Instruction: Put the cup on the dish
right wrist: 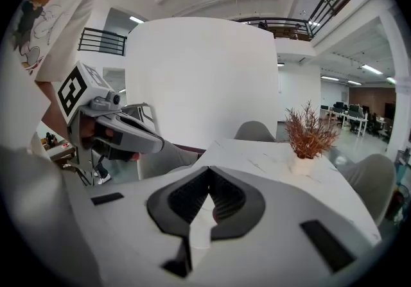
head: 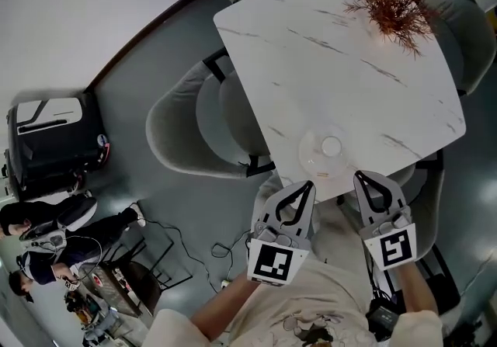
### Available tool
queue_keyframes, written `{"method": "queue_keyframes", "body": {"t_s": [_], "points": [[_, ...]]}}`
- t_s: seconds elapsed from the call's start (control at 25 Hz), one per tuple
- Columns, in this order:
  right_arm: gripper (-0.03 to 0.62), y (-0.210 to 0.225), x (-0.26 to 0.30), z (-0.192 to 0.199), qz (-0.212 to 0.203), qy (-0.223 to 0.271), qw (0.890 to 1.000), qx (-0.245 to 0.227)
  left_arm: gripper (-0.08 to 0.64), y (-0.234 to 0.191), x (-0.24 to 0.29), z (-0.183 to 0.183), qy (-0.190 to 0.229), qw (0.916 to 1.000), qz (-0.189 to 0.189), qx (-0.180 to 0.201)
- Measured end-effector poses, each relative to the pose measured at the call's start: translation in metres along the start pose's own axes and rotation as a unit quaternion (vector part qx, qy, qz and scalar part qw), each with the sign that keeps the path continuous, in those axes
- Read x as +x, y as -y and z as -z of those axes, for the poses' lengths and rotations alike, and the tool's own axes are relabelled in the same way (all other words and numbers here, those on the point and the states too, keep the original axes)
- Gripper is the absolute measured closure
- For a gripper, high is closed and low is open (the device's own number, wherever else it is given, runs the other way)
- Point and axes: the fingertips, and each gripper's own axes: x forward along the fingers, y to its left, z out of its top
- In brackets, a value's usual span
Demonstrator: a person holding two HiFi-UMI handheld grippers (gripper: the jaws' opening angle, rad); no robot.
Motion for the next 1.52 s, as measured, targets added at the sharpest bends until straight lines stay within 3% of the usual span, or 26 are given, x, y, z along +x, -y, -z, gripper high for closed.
{"method": "queue_keyframes", "body": {"t_s": [0.6,0.92,1.08,1.52], "points": [[0.588,-0.007,-0.035,-0.050,0.000,0.025,1.000,-0.009,0.554,0.022,-0.046,-0.055,0.028,0.9994,-0.011,-0.017],[0.588,-0.012,-0.051,-0.074,-0.009,0.027,1.000,-0.007,0.554,0.045,-0.064,-0.083,0.042,0.9986,0.026,-0.016],[0.588,-0.024,-0.049,-0.085,-0.022,0.053,0.998,-0.006,0.554,0.056,-0.073,-0.077,0.046,0.9983,0.031,-0.019],[0.588,-0.057,-0.062,-0.086,-0.064,0.033,0.997,-0.019,0.554,0.067,-0.077,-0.069,0.047,0.9977,0.043,-0.025]]}}
